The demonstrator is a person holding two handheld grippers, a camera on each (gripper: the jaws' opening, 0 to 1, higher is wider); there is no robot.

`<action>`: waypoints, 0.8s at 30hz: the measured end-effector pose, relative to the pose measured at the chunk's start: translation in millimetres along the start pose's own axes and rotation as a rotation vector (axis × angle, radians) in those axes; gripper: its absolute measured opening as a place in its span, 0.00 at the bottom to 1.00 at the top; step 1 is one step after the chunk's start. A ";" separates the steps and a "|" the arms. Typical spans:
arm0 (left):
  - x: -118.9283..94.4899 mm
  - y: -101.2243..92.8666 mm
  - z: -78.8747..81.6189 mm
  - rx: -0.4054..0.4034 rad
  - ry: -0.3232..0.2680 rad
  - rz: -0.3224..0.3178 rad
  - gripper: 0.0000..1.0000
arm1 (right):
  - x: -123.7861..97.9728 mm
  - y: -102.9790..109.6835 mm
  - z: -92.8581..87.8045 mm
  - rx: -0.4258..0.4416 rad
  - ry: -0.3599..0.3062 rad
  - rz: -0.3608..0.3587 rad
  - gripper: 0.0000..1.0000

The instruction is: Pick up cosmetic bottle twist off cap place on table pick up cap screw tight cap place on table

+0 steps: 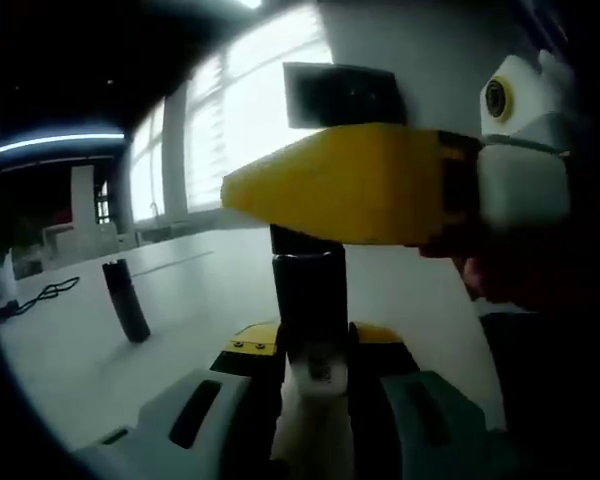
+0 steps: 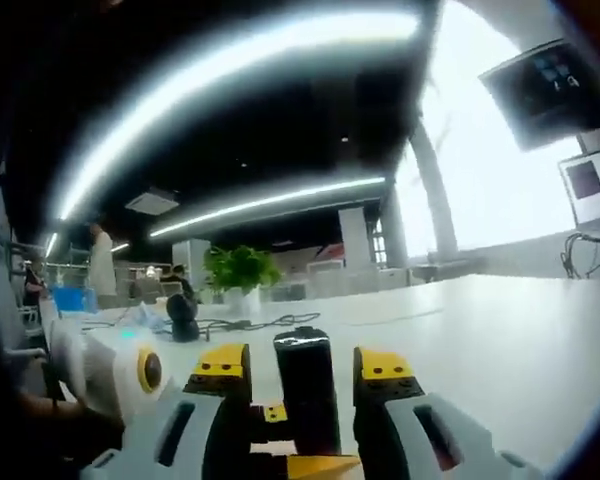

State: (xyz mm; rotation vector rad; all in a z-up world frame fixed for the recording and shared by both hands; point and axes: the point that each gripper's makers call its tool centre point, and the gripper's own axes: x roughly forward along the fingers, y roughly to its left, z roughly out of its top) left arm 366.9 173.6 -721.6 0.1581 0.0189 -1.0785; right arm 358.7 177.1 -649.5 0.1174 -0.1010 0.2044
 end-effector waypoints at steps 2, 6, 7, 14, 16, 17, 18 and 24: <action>0.1 0.1 -0.1 -0.002 -0.001 -0.005 0.15 | -0.1 2.3 0.9 0.037 -0.006 0.048 0.33; 0.4 0.7 -0.5 -0.016 0.002 -0.014 0.15 | 2.0 -1.3 9.7 0.011 -0.047 0.128 0.42; 0.5 0.6 -0.6 -0.017 0.002 -0.018 0.15 | 2.5 -7.0 10.9 0.010 -0.050 0.120 0.44; 2.8 0.1 -0.9 -0.022 0.008 -0.035 0.14 | 5.2 -7.6 24.4 -0.018 -0.079 0.280 0.42; 3.5 -0.3 -1.0 -0.020 0.006 -0.045 0.14 | 5.9 -9.1 23.7 -0.017 -0.065 0.324 0.42; 4.1 -0.4 -0.8 -0.018 0.004 -0.050 0.14 | 6.6 -12.6 23.9 -0.001 -0.058 0.341 0.42; 4.6 -0.5 -0.8 -0.016 0.003 -0.053 0.15 | 7.3 -15.0 23.7 -0.004 -0.054 0.346 0.42; 7.9 -0.9 -0.5 -0.009 -0.003 -0.079 0.15 | 7.3 -27.1 25.9 0.016 -0.025 0.454 0.43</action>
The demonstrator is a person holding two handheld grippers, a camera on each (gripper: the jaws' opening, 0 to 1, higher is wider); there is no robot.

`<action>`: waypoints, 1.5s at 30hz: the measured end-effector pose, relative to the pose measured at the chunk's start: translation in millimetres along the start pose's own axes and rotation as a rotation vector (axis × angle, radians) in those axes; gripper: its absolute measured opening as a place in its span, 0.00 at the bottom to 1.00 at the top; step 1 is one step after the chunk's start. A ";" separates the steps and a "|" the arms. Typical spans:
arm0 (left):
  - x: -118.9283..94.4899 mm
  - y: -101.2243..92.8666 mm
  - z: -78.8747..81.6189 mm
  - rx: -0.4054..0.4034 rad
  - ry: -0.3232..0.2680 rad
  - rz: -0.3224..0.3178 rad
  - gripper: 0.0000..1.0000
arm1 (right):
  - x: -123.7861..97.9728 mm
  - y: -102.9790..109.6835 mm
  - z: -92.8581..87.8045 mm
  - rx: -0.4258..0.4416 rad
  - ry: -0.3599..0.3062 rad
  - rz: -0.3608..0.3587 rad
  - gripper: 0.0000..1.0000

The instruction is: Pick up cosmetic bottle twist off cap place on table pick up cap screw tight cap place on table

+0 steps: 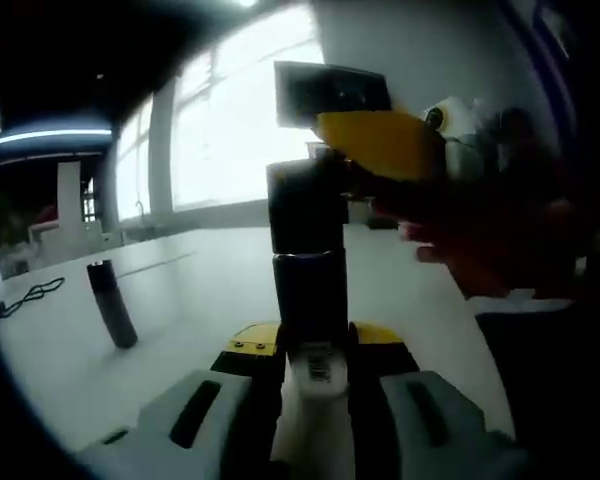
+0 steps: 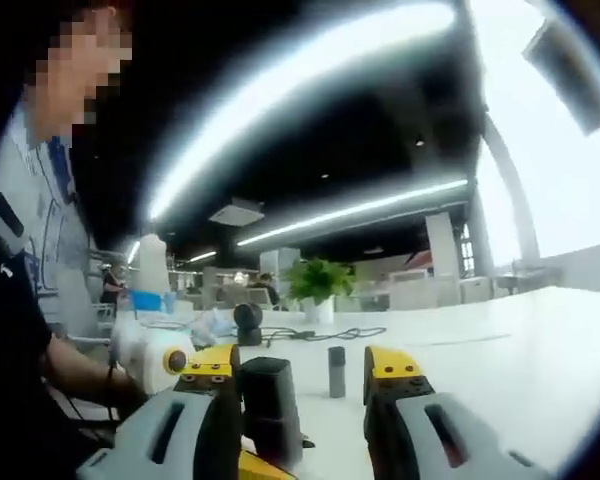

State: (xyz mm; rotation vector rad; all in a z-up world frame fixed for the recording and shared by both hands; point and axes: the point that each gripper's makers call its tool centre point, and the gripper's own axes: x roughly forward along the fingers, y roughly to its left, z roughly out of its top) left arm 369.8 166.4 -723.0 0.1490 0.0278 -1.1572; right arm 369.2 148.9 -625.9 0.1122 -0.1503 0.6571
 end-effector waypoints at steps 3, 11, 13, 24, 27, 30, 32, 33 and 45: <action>1.4 -0.2 0.1 0.003 -0.003 -0.006 0.15 | -2.7 3.9 0.8 -0.020 0.031 0.100 0.43; 4.4 -0.3 0.3 -0.001 -0.002 -0.019 0.15 | -11.2 12.6 -2.0 -0.031 0.120 0.331 0.44; 5.7 0.2 0.0 0.000 -0.003 -0.033 0.15 | -12.3 8.6 -3.6 -0.017 0.131 0.357 0.44; 14.2 -0.3 0.7 0.000 -0.005 -0.078 0.15 | -3.8 9.4 -8.7 0.035 0.172 0.587 0.41; 16.2 -0.3 1.0 0.004 -0.005 -0.085 0.15 | 1.4 1.6 -6.9 0.067 0.171 0.621 0.40; 17.4 0.0 1.0 0.006 -0.005 -0.085 0.15 | 3.7 0.8 -7.4 0.083 0.177 0.659 0.40; 18.4 1.5 0.9 0.012 -0.005 -0.079 0.15 | 6.4 3.2 -10.0 0.087 0.193 0.675 0.39; 19.0 2.5 0.9 0.015 -0.006 -0.075 0.15 | 7.2 5.1 -11.4 0.080 0.200 0.682 0.39; 34.6 16.3 0.6 0.015 -0.005 -0.086 0.15 | 19.1 -0.2 -25.8 0.094 0.237 0.815 0.31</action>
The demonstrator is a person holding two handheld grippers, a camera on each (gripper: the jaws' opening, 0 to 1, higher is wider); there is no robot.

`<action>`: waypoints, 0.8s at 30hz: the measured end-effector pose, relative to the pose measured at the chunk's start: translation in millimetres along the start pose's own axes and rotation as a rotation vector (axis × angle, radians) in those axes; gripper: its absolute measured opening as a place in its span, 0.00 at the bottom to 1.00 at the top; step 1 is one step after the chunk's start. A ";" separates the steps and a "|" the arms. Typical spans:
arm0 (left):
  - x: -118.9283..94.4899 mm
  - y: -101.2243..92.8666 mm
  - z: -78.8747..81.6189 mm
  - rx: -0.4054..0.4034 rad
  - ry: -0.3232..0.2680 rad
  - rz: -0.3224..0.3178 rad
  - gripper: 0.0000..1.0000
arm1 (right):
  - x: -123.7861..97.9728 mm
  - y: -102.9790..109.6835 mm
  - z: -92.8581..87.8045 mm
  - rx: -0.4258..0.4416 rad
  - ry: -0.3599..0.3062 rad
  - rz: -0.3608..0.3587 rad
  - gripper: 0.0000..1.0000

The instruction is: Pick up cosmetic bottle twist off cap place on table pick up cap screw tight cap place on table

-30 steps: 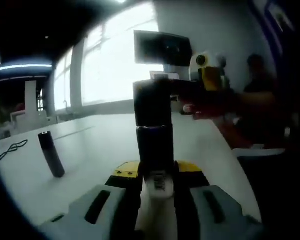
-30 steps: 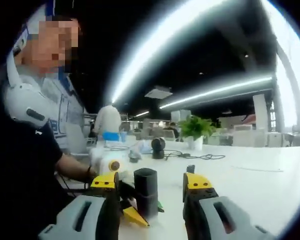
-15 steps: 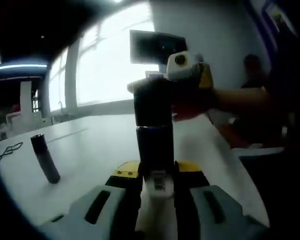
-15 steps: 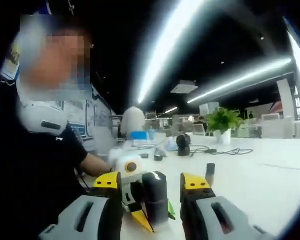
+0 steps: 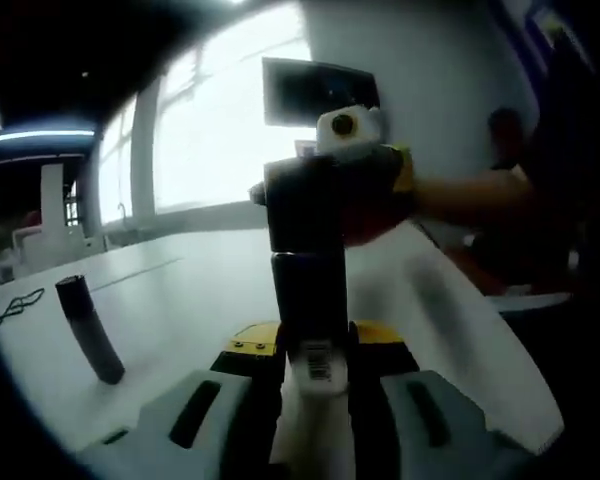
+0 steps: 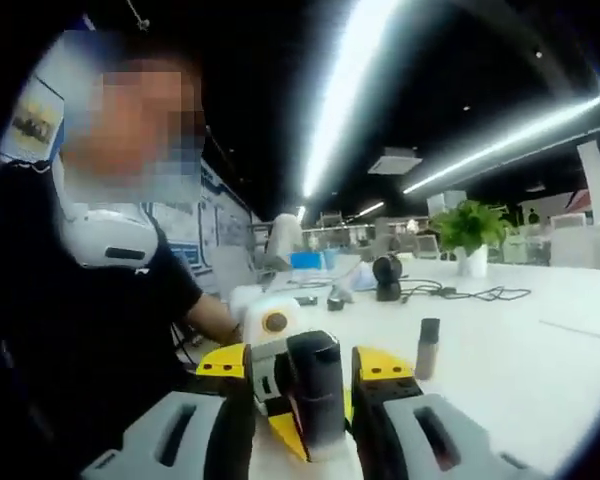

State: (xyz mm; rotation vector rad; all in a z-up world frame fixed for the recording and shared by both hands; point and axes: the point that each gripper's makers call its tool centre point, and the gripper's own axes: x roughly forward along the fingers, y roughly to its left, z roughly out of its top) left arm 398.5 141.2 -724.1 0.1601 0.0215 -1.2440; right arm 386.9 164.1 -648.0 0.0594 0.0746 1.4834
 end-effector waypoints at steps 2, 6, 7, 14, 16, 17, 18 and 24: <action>0.3 -0.8 0.2 0.004 -0.002 -0.009 0.15 | 3.4 -2.8 -1.5 -0.007 0.016 0.026 0.30; 0.4 -1.8 0.6 0.008 -0.001 -0.012 0.15 | 9.6 -4.5 -1.9 0.001 0.029 0.083 0.26; 0.3 -1.8 0.5 0.008 -0.001 -0.010 0.15 | 10.6 -4.1 -1.4 -0.002 0.027 0.093 0.25; 2.3 -0.7 0.2 -0.012 -0.003 0.002 0.14 | 12.7 -6.7 -2.6 0.027 0.001 0.133 0.18; 2.6 -0.7 0.2 -0.012 -0.003 0.001 0.14 | 10.9 -6.0 -1.9 0.022 -0.003 0.137 0.17; 2.7 -0.3 0.2 -0.012 -0.001 -0.001 0.15 | 11.0 -6.0 -1.8 0.018 -0.003 0.128 0.16; 3.2 0.4 0.2 -0.010 0.002 -0.002 0.15 | 10.9 -6.7 -1.5 0.011 -0.001 0.117 0.16; 15.1 12.0 -0.1 0.023 0.007 -0.049 0.14 | 3.6 -21.4 -0.1 -0.021 -0.009 -0.006 0.15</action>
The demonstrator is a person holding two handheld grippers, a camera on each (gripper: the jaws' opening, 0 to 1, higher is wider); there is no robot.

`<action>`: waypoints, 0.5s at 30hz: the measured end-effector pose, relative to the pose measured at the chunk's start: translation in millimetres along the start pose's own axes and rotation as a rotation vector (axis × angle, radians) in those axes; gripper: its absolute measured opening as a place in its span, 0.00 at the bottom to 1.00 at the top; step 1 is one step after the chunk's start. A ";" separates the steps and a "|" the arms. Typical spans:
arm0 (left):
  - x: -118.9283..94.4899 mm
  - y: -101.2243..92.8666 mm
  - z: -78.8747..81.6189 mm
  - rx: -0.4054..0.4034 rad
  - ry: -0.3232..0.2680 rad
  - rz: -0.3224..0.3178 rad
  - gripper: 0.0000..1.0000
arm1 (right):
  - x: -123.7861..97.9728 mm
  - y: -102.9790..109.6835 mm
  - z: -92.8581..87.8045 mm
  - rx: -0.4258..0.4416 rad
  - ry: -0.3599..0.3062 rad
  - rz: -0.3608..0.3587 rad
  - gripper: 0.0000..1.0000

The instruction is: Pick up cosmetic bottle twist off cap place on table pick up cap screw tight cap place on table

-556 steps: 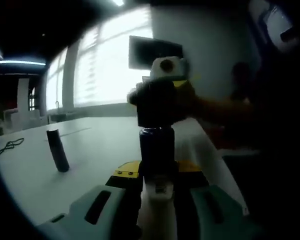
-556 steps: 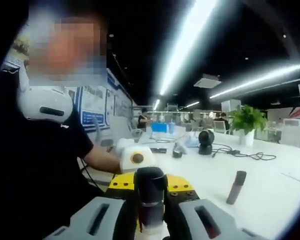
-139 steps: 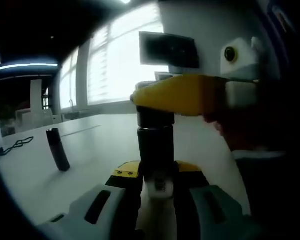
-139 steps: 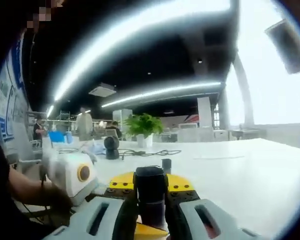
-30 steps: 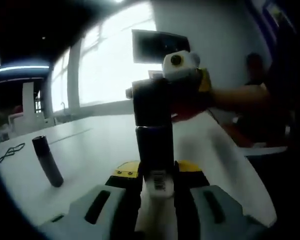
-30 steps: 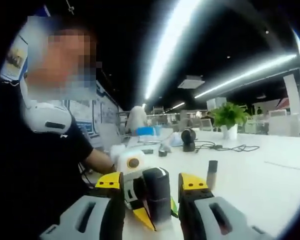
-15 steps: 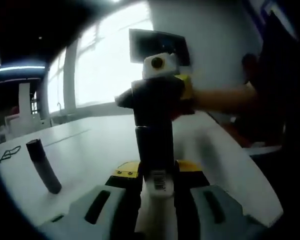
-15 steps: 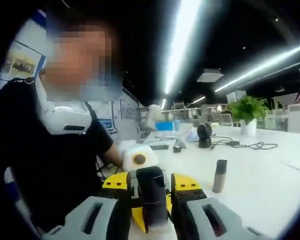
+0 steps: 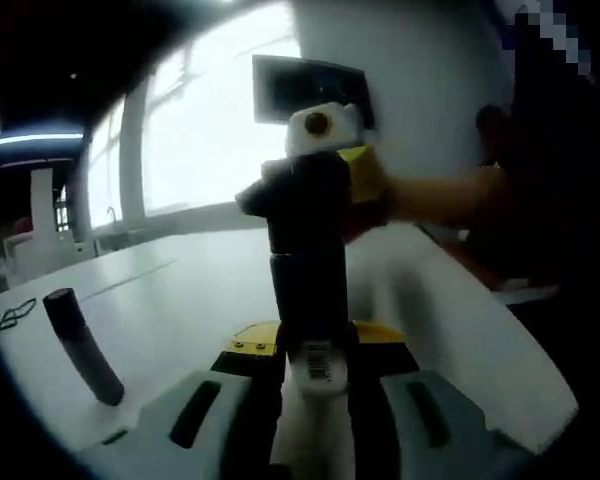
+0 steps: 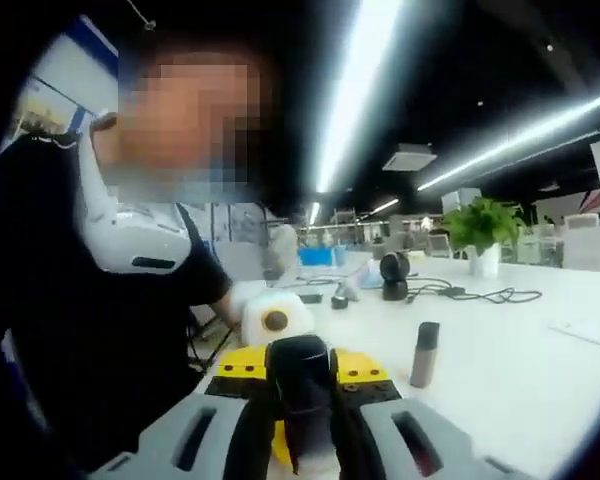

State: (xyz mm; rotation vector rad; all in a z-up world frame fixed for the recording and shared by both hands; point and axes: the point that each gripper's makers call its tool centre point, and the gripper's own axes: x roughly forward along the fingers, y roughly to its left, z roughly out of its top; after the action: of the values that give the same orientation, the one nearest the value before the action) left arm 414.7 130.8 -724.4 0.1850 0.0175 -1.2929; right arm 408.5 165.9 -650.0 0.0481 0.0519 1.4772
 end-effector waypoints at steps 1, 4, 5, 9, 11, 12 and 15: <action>1.5 -0.3 -0.2 -0.006 0.003 -0.002 0.14 | -0.1 -1.8 0.1 0.005 -0.004 -0.012 0.15; -0.3 -1.9 0.1 -0.016 0.009 0.000 0.14 | 0.3 -3.3 0.1 0.008 -0.010 -0.027 0.15; -0.7 -1.0 -0.9 -0.020 0.011 0.004 0.14 | 0.4 -4.5 0.2 0.007 -0.010 -0.036 0.15; -0.7 5.8 -2.4 -0.040 0.017 0.032 0.14 | -0.2 -10.1 0.0 0.008 -0.003 -0.097 0.15; -0.5 6.6 -2.8 -0.043 0.018 0.037 0.14 | 1.3 -8.0 0.0 0.000 0.004 -0.136 0.15; -0.5 7.0 -2.9 -0.044 0.019 0.040 0.13 | 1.0 -7.6 0.0 -0.004 0.005 -0.146 0.15; -0.5 7.8 -3.3 -0.040 0.018 0.046 0.13 | -0.9 -9.0 -0.3 -0.009 0.005 -0.219 0.15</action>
State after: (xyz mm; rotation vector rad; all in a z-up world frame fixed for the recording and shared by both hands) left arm 422.3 133.8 -726.6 0.1617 0.0538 -1.2444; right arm 417.3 164.1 -650.8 0.0307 0.0532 1.2585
